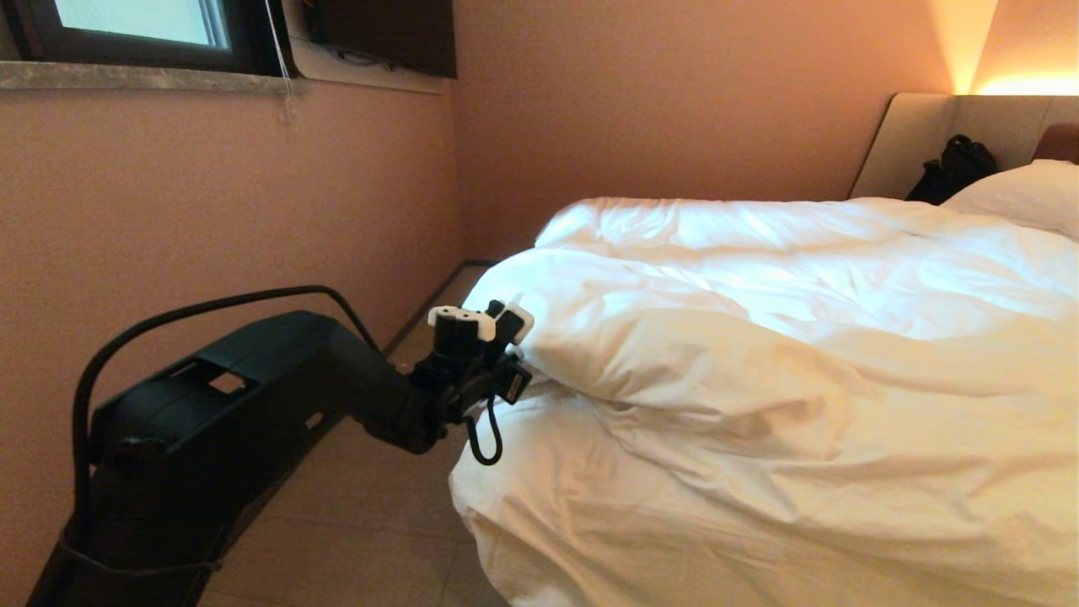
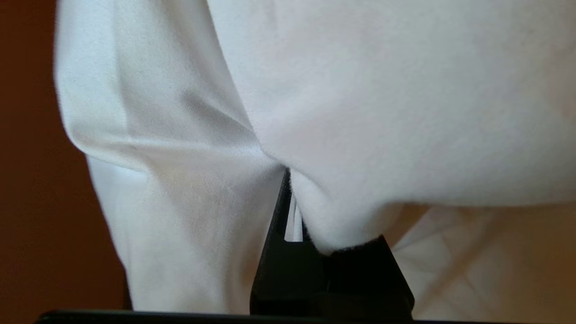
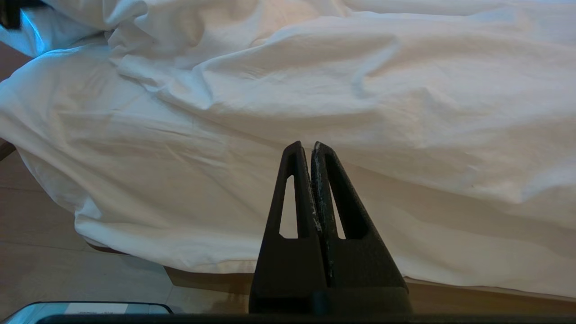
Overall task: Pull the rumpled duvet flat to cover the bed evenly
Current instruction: Flatten the corners of the folded blanket
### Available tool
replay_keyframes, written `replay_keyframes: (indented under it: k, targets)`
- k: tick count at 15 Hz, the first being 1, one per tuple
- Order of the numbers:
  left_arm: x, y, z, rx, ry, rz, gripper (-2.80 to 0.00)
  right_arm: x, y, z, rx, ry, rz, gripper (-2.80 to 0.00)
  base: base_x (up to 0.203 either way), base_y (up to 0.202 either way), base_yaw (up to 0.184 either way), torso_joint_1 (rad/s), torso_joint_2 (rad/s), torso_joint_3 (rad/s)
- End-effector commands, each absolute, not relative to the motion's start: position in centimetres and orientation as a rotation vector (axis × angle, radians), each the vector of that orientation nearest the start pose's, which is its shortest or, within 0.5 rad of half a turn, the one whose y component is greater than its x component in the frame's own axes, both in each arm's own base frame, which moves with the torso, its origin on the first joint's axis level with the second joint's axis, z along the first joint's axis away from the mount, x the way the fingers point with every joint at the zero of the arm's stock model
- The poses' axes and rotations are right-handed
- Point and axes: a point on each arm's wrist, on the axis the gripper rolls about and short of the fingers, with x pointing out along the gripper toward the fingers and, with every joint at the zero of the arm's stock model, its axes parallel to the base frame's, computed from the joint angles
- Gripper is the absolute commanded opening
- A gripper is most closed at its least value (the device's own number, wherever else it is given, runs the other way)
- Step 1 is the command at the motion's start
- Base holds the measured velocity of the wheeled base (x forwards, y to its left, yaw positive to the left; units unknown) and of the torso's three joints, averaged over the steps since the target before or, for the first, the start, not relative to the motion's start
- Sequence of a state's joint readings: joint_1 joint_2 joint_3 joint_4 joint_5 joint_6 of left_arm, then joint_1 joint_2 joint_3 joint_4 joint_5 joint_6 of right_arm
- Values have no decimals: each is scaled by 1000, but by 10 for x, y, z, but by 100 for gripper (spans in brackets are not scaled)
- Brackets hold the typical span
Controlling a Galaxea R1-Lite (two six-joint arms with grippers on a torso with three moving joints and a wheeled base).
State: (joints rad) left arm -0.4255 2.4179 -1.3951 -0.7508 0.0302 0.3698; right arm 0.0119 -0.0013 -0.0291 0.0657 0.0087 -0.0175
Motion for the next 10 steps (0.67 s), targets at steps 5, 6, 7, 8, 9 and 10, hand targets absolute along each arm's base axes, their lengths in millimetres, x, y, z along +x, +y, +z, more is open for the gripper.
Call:
replay_keyframes:
  k: [5,6,7,8,9,10]
  targets:
    - [435,-194,163,373,-32,-325,-280,-25,0,77,-18,37,22,-280,0,0,0,0,0,0]
    - [437,-196,182,360,-76,-297,-280,-25,0,77,-17,37,22,-280,0,0,0,0,0,0]
    - [439,-198,200,346,-117,-268,-280,-25,0,77,-18,37,22,-280,0,0,0,0,0,0]
    - [440,-202,217,333,-150,-245,-280,-25,0,77,-17,37,22,-280,0,0,0,0,0,0]
    - [441,-206,231,322,-176,-229,-280,-25,0,77,-17,37,23,-280,0,0,0,0,0,0]
    - [442,-210,239,316,-184,-220,-280,-25,0,77,-18,37,22,-280,0,0,0,0,0,0]
